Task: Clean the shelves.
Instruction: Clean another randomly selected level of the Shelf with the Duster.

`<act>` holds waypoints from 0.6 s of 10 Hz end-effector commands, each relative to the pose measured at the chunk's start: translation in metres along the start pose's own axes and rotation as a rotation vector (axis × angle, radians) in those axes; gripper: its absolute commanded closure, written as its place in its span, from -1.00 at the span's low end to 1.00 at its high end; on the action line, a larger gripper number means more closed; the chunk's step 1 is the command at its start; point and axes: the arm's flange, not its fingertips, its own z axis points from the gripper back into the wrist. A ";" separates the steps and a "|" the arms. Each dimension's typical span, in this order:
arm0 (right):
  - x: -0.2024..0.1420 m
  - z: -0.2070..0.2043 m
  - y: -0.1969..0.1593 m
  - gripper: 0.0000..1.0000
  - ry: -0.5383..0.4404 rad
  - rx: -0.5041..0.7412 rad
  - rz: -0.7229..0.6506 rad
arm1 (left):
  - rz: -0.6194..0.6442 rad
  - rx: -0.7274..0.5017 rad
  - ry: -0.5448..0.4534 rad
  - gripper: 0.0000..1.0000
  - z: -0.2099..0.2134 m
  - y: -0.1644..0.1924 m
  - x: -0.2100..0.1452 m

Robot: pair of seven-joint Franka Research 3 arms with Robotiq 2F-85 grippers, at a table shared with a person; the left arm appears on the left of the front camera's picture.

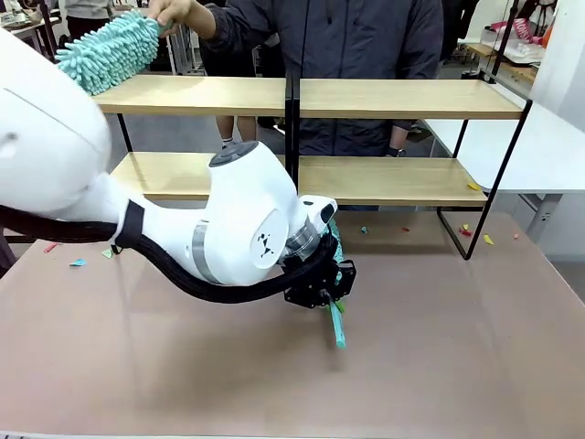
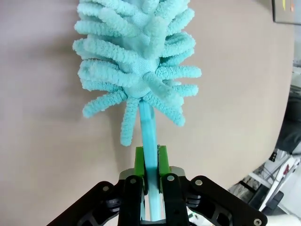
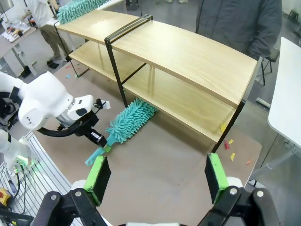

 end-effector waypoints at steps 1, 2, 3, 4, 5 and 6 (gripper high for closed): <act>0.001 0.000 0.000 -1.00 -0.004 0.010 0.002 | 0.052 0.042 -0.125 0.75 -0.015 -0.022 0.019; 0.001 0.000 0.000 -1.00 -0.004 0.010 0.002 | 0.073 0.074 -0.148 0.75 -0.022 -0.023 0.027; 0.001 0.000 0.000 -1.00 -0.004 0.010 0.002 | 0.077 0.089 -0.125 0.75 -0.029 -0.025 0.033; 0.001 0.000 0.000 -1.00 -0.004 0.010 0.002 | 0.063 0.081 -0.092 0.75 -0.035 -0.028 0.038; 0.001 0.000 0.000 -1.00 -0.004 0.010 0.002 | 0.034 0.054 -0.050 0.75 -0.037 -0.033 0.041; 0.001 0.000 0.000 -1.00 -0.004 0.010 0.002 | -0.011 0.023 -0.018 0.75 -0.037 -0.039 0.046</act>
